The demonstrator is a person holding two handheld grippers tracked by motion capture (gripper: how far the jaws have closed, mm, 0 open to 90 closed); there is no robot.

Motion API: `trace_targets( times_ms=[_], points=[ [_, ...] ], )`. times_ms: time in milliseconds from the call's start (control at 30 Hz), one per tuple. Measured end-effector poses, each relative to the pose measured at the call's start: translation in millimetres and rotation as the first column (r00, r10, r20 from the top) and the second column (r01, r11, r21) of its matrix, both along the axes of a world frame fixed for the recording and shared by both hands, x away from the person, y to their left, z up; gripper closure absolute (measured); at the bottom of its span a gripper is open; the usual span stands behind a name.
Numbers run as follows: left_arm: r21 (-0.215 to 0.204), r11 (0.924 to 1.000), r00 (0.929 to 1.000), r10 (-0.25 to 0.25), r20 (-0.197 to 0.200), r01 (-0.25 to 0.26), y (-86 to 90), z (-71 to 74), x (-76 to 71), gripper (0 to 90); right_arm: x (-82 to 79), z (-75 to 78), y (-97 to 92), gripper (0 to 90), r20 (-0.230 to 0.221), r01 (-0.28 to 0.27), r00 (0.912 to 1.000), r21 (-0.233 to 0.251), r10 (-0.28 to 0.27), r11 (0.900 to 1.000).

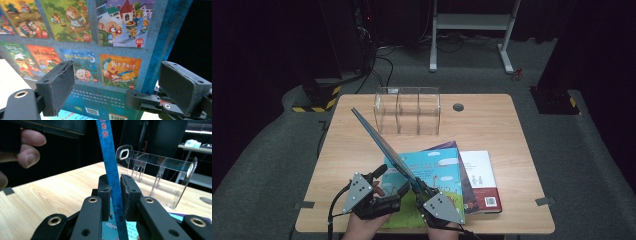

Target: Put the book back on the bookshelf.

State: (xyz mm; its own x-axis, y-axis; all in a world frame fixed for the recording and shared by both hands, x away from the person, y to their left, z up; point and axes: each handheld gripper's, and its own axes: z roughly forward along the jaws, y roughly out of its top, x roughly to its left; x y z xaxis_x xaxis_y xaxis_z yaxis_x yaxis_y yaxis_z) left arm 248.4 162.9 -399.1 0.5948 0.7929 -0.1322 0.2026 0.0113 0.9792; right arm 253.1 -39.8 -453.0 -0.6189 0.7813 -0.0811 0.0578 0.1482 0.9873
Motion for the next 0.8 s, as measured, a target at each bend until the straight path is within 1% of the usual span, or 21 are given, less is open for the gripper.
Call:
trace_targets(
  times_ms=[67, 133, 267, 333, 400, 500, 533, 600, 667, 800],
  points=[
    [-0.004, 0.9999, 0.9999, -0.012, -0.005, 0.012, -2.8, 0.3, -0.8, 13.0, 0.7, 0.1, 0.5, 79.0, -0.002, 0.001, 1.0000, 0.003, -0.001, 1.0000],
    [-0.001, 0.9998, 0.9998, -0.017, 0.005, 0.017, -4.4, 0.6, -2.0, 12.8, 0.5, -0.3, 1.5, 78.8, -0.003, 0.000, 1.0000, 0.004, 0.000, 1.0000],
    [-0.014, 0.9999, 0.9999, -0.010, 0.009, 0.010, -5.0, 2.5, -3.0, 12.5, -0.6, -1.6, 4.1, 78.0, -0.003, -0.006, 1.0000, 0.004, 0.006, 1.0000],
    [-0.013, 0.9999, 1.0000, -0.006, 0.005, 0.006, -3.7, 3.6, -3.5, 12.5, -1.6, -2.5, 6.5, 77.6, -0.003, -0.014, 0.9999, -0.002, 0.014, 0.9999],
    [-0.028, 0.9996, 1.0000, 0.009, 0.003, -0.009, -2.3, 4.2, -4.2, 11.1, -3.0, -3.3, 9.0, 77.2, 0.003, -0.017, 0.9998, -0.015, 0.017, 0.9997],
    [-0.033, 0.9990, 0.9996, 0.030, 0.002, -0.030, -0.5, 5.1, -4.4, 11.8, -3.7, -3.8, 10.1, 77.0, 0.002, -0.018, 0.9998, -0.014, 0.018, 0.9997],
    [-0.044, 0.9982, 0.9992, 0.039, -0.004, -0.039, -0.4, 5.4, -4.7, 11.9, -4.1, -3.9, 10.6, 77.0, 0.003, -0.016, 0.9999, -0.015, 0.016, 0.9998],
    [-0.050, 0.9973, 0.9985, 0.055, -0.006, -0.055, 0.1, 5.5, -5.0, 11.8, -5.4, -4.3, 12.2, 76.9, 0.005, -0.013, 0.9999, -0.020, 0.014, 0.9997],
    [-0.046, 0.9964, 0.9974, 0.071, -0.005, -0.072, -1.0, 5.7, -5.7, 11.1, -7.0, -4.3, 15.0, 76.9, 0.007, -0.009, 0.9999, -0.024, 0.009, 0.9997],
    [-0.040, 0.9950, 0.9958, 0.092, -0.003, -0.092, -0.8, 6.2, -5.8, 10.2, -9.8, -4.7, 20.0, 75.9, 0.012, -0.021, 0.9997, -0.035, 0.022, 0.9992]
  ],
)
